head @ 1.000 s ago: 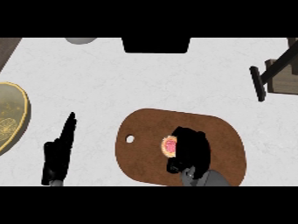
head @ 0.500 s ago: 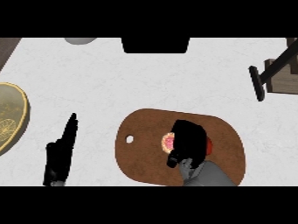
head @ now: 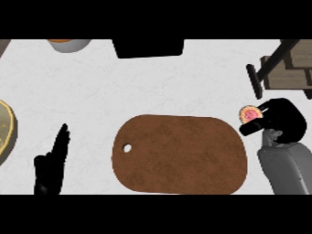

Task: Pick the cupcake from the cutting board and place it in the tiered basket

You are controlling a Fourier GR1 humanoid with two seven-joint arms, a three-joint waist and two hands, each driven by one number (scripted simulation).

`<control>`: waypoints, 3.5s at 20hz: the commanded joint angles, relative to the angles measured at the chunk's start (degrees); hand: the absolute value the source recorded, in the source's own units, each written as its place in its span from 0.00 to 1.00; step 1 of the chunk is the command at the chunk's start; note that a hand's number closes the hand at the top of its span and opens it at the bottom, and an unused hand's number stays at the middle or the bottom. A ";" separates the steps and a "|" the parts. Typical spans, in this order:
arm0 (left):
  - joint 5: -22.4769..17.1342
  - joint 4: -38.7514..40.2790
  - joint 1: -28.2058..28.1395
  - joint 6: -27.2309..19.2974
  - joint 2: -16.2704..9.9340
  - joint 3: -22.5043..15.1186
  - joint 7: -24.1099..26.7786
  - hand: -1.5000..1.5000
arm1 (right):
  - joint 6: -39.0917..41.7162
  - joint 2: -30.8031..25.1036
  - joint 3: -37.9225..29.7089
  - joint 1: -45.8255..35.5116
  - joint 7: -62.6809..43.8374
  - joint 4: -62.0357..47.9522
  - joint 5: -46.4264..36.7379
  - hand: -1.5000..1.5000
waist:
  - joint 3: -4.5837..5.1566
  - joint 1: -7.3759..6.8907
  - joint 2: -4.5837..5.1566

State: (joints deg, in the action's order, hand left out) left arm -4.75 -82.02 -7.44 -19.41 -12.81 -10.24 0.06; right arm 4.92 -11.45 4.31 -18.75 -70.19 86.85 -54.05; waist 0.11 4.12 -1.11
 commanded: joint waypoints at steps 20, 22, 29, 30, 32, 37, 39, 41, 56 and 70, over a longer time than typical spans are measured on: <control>0.95 1.90 1.83 1.44 1.41 -2.11 -0.92 0.50 | 28.30 -14.71 -20.73 -41.82 -9.38 11.55 -31.48 1.00 | 0.38 -3.74 0.23; 1.23 -0.32 0.54 1.89 0.40 -2.26 -0.21 0.50 | 30.46 -15.22 -21.73 -46.46 -7.97 8.72 -33.47 1.00 | 0.35 -4.99 0.15; 1.87 1.33 1.74 1.74 2.47 -3.58 -0.04 0.50 | 29.49 -19.24 -28.68 -58.34 -2.57 -5.52 -39.86 1.00 | 0.15 -5.74 1.22; 1.44 2.49 3.92 2.15 1.60 -2.32 -1.64 0.50 | 30.89 -20.04 -29.38 -60.08 -1.80 -6.29 -40.42 1.00 | 0.12 -5.06 1.17; 0.90 1.07 2.15 2.67 1.46 -2.17 -0.36 0.50 | 29.50 -21.70 -32.19 -60.67 0.34 -9.95 -41.19 1.00 | 0.04 -5.35 1.20; 1.90 4.29 2.13 2.97 2.36 -2.54 2.34 0.50 | 21.30 -24.10 -37.36 -61.33 5.18 -20.02 -40.80 1.00 | -0.02 -5.26 1.57; 1.79 4.04 3.24 2.84 2.07 -1.52 1.91 0.50 | 19.07 -21.40 -37.02 -62.92 3.61 -23.46 -40.96 1.00 | -0.02 -5.51 1.53; 3.43 0.67 3.10 0.61 3.44 -3.56 -2.08 0.50 | 17.07 -26.80 -39.87 -61.88 9.20 -28.97 -39.60 1.00 | -0.10 -5.36 1.53; 3.49 2.64 4.36 1.92 2.66 -0.76 -1.36 0.50 | -4.06 -28.01 -46.39 -55.61 9.70 -44.81 -37.12 1.00 | -0.15 -5.64 1.71; 2.13 3.11 4.53 4.09 2.51 0.74 -0.13 0.50 | -31.25 -23.88 -54.93 -56.10 16.33 -40.64 -24.02 0.00 | -0.13 -5.59 1.58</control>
State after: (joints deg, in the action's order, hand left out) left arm -2.35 -80.10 -3.18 -15.50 -10.47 -10.21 -0.29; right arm -17.55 -36.22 -50.15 -74.47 -54.81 46.18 -80.47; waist -0.17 -1.45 0.33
